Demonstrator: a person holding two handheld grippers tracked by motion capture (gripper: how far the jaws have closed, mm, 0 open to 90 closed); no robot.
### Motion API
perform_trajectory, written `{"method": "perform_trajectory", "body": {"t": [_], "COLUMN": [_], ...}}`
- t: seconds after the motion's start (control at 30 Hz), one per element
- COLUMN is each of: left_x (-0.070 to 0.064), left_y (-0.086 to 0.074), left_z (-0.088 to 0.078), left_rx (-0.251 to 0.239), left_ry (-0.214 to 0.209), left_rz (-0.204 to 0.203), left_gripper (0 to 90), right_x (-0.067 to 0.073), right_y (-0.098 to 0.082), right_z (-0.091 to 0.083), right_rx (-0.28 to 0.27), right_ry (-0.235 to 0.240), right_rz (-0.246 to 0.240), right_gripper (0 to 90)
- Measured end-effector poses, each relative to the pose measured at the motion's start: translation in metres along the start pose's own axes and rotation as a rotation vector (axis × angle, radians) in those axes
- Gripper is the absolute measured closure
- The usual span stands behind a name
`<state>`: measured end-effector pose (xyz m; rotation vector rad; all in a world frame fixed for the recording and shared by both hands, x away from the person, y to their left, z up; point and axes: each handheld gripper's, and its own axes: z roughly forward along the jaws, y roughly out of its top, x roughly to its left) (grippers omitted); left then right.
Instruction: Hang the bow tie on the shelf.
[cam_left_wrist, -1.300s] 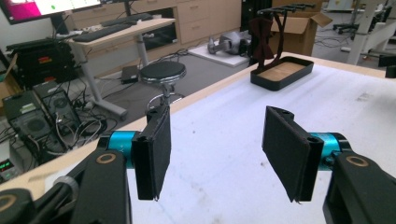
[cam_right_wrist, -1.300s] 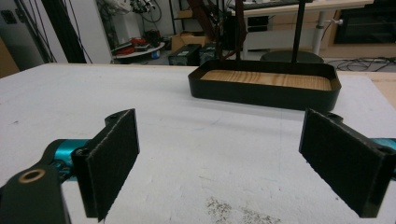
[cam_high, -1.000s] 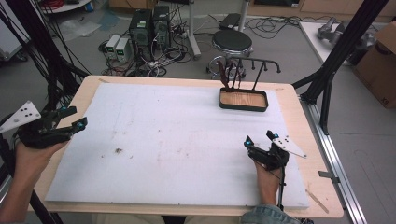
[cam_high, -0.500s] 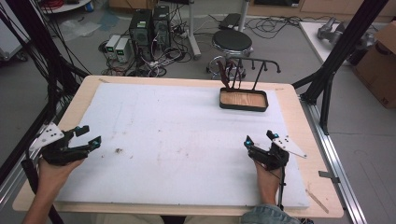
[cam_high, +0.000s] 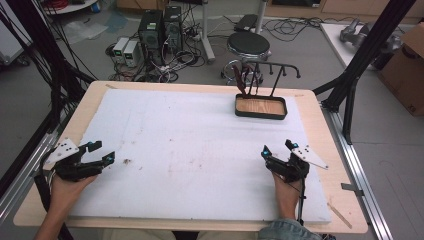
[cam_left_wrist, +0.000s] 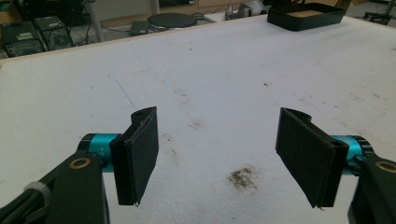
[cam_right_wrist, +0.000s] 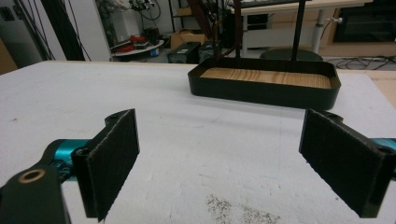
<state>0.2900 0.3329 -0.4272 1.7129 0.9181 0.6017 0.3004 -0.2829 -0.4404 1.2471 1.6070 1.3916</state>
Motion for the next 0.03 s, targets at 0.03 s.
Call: {"method": "perform_trajectory", "body": {"t": [0.03], "left_x": [0.0000], "left_y": [0.0000], "left_z": [0.0000], "left_rx": [0.000], "left_ry": [0.000], "left_rz": [0.000], "left_gripper": [29.9], "right_x": [0.0001], "right_y": [0.0000], "right_z": [0.0001], "right_rx": [-0.001], "right_ry": [0.000], "right_rz": [0.001], "right_gripper": [11.3]}}
